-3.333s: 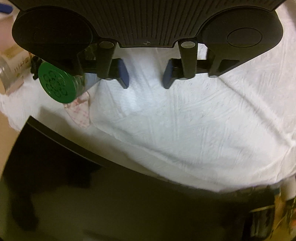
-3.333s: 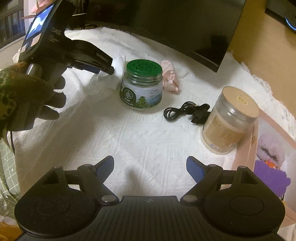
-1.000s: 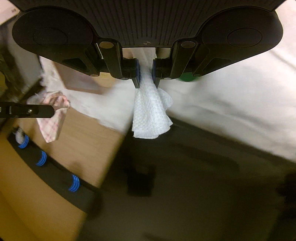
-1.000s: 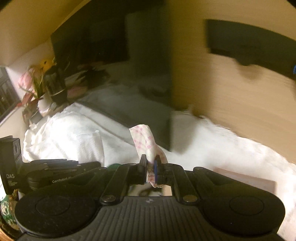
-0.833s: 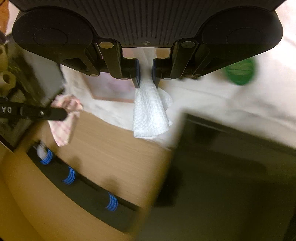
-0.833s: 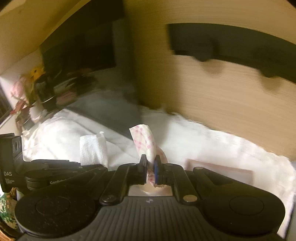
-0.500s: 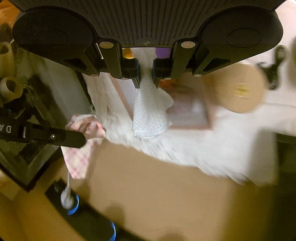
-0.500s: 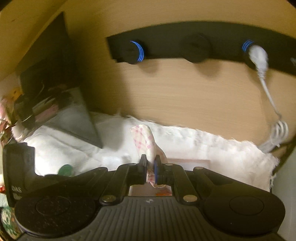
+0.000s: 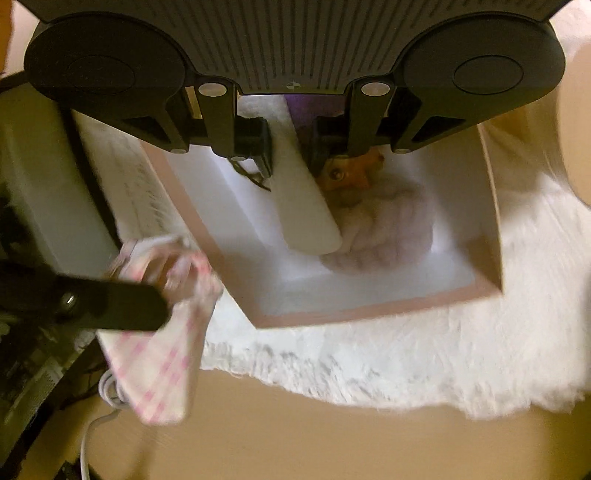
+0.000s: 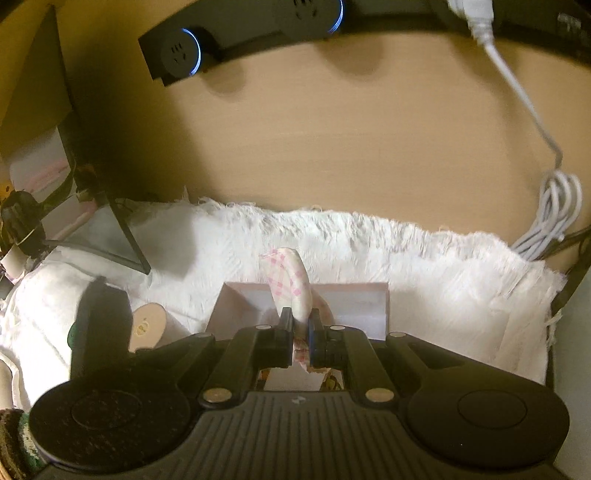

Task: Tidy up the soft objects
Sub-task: 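Carry tissue and checked cloth over the pink box and open both tools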

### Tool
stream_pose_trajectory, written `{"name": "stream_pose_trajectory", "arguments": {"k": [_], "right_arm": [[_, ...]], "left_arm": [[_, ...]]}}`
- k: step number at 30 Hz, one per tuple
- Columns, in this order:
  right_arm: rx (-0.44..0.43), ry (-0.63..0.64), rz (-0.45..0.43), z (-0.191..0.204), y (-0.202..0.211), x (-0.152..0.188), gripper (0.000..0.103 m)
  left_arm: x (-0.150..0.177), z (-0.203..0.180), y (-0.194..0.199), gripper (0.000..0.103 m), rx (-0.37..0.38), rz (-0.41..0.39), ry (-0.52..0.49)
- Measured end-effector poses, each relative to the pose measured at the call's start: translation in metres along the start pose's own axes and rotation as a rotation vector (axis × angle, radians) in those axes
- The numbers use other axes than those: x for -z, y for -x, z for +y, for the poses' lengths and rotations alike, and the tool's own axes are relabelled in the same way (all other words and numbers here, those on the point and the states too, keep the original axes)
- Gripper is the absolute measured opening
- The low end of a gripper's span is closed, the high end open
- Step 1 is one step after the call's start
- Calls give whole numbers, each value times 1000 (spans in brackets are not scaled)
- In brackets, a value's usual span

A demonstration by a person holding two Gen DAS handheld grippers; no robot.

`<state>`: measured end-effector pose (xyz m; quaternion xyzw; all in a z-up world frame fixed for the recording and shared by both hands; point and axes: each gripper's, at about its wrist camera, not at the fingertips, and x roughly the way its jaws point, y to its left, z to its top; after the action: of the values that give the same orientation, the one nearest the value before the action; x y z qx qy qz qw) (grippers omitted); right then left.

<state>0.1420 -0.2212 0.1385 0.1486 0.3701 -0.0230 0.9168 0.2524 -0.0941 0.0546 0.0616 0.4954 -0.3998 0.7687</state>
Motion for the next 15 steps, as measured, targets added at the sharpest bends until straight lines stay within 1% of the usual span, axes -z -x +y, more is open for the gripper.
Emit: {"name": "stream_pose_trajectory", "arguments": {"k": [2, 5, 6, 7, 8, 9, 10, 11, 14, 15], "right_arm": [[2, -4, 3, -2, -3, 2, 8], [9, -5, -2, -5, -3, 6, 8], [16, -2, -7, -5, -2, 6, 8], [25, 0, -12, -5, -1, 7, 8], [34, 2, -16, -6, 0, 7, 8], [40, 3, -21, -6, 1, 8, 8], [42, 4, -26, -7, 3, 8, 8], [39, 4, -30, -7, 4, 8, 8], [27, 0, -30, -8, 4, 9, 8], [19, -2, -27, -8, 4, 9, 8]], "left_arm": [[1, -2, 0, 26, -32, -17, -33], [4, -6, 3, 26, -59, -31, -42], [5, -7, 6, 30, -79, -40, -47], [5, -9, 11, 36, -108, -52, -55], [6, -11, 14, 49, -151, -68, -66], [7, -12, 16, 53, -168, -87, -67], [8, -8, 23, 51, -160, -118, -47], [10, -4, 29, 48, -134, -146, -17], [13, 10, 47, 48, -6, -222, 57], [14, 12, 50, 48, 20, -242, 66]]}}
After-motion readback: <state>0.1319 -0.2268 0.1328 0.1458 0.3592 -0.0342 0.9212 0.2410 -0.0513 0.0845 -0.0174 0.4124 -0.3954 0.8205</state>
